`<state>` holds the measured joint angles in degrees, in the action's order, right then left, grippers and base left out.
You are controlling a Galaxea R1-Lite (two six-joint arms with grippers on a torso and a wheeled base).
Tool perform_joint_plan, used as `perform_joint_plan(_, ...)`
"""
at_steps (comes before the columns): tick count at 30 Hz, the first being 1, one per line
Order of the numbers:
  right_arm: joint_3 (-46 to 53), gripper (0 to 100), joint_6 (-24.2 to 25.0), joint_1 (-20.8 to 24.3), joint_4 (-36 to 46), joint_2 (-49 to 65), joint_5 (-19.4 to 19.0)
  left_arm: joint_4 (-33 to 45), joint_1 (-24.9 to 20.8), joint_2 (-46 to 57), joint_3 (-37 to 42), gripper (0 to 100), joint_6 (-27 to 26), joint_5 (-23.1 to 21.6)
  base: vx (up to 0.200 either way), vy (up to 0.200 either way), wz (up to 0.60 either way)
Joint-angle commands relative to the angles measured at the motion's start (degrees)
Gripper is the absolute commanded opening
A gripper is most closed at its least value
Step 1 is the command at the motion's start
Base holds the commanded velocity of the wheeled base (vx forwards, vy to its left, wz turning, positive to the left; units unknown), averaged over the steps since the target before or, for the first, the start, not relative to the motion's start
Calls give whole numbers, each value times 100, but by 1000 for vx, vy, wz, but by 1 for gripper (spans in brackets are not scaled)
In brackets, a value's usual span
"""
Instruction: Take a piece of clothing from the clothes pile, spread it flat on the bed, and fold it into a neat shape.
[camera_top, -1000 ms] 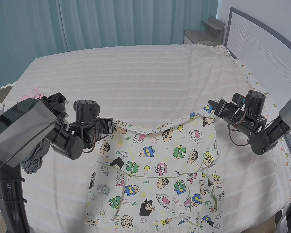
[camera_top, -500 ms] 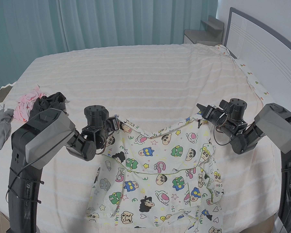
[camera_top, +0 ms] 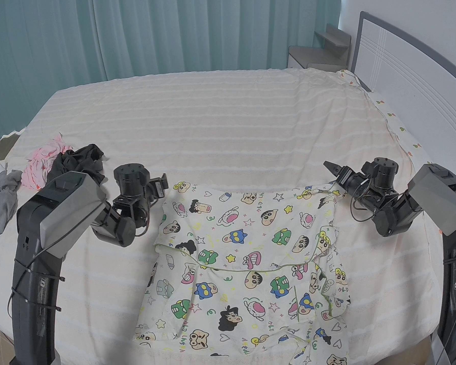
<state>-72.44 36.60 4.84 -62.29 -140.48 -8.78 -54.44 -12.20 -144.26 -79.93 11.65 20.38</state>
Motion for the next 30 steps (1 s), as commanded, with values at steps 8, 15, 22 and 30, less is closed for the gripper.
perform_joint_plan(8,1,100,137,-326,402,197,-36,-66,623,47,-66,100,-58,1,0,0,0)
perform_joint_plan(15,98,100,506,-651,1351,531,-98,-66,649,891,1138,100,56,-254,0,0,0)
perform_joint_plan(22,160,100,603,-853,2160,856,-107,-49,587,1647,2149,100,417,-606,0,0,0)
perform_joint_plan(30,1496,100,972,-1380,2125,1779,-687,-49,-45,3141,4276,100,1410,-1502,0,0,0)
